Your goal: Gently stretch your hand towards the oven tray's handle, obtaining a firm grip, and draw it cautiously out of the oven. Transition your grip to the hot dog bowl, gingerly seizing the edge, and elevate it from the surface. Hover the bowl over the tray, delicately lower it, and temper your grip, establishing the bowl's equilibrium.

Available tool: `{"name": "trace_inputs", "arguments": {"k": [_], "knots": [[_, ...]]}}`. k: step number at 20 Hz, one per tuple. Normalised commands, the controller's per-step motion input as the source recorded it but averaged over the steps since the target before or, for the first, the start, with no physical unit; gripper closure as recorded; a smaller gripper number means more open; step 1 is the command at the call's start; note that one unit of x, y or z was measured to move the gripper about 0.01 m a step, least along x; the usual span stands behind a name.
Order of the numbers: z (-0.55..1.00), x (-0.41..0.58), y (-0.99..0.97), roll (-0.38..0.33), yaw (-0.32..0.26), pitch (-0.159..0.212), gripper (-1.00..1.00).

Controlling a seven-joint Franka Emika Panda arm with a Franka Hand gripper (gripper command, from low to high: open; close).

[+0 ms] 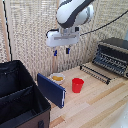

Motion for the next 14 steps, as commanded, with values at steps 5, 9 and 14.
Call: {"name": "trace_inputs", "arguments": {"k": [5, 9, 14], "knots": [[0.00, 0.018, -0.15, -0.340, 0.113, -0.004, -1.00], [0.00, 0.027, -0.17, -0.342, 0.101, 0.000, -1.00], [0.00, 0.023, -0.20, -0.333, 0.102, -0.013, -1.00]]}}
